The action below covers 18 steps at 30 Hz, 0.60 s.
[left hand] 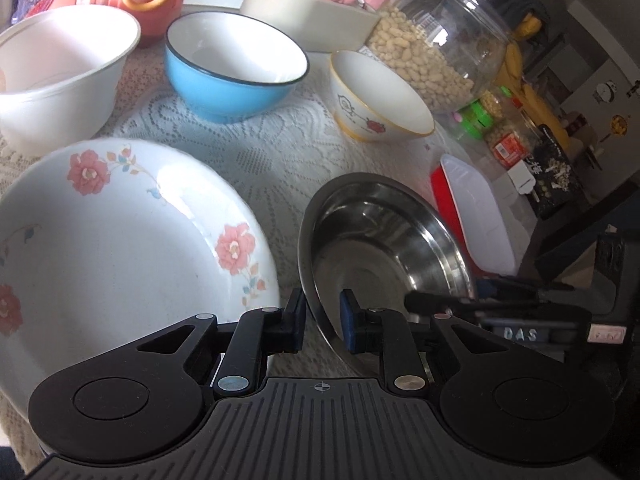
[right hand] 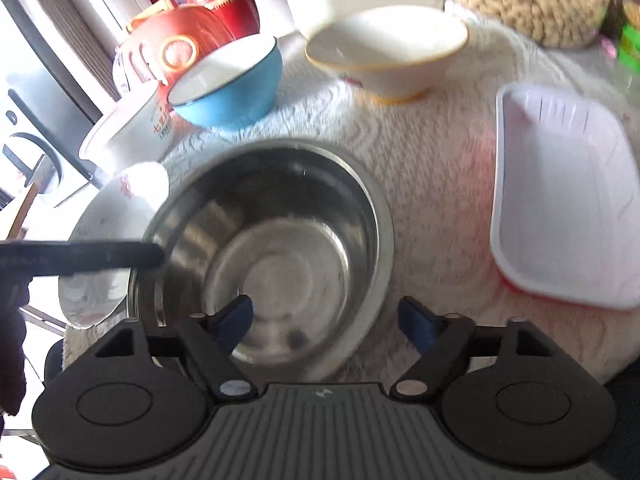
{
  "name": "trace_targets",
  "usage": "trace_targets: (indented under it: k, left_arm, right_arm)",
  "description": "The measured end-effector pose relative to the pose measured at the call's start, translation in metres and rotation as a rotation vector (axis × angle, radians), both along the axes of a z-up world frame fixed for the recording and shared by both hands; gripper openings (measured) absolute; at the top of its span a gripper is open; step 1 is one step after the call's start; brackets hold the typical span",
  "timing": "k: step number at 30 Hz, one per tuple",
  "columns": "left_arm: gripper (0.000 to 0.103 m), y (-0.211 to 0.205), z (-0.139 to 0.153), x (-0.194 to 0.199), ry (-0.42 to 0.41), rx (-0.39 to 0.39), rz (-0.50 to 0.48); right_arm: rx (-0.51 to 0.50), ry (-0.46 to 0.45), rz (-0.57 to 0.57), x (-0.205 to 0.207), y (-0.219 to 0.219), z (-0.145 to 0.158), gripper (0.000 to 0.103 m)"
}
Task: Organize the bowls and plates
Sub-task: 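Grasp the steel basin rim with the left gripper while the right gripper grasps it too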
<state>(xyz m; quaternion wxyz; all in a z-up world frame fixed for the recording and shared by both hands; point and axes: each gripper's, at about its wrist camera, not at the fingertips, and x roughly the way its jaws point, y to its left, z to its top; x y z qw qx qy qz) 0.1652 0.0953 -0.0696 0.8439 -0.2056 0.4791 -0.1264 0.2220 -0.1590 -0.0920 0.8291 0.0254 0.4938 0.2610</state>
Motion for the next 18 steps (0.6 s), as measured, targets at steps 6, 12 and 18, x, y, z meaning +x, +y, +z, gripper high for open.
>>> trace_targets:
  k: [6, 12, 18]
  left_arm:
    - [0.024, -0.006, -0.003, -0.023, 0.046, -0.055, -0.034]
    - [0.022, -0.007, 0.001, -0.003, 0.007, 0.011, 0.036]
    - [0.025, 0.010, 0.025, -0.011, -0.066, 0.008, 0.072]
  right_arm:
    - [0.008, 0.046, 0.071, -0.003, -0.010, 0.000, 0.051]
    - [-0.004, 0.021, -0.028, 0.010, -0.018, -0.003, 0.050]
    - [0.016, -0.093, -0.009, 0.003, -0.004, 0.032, 0.045]
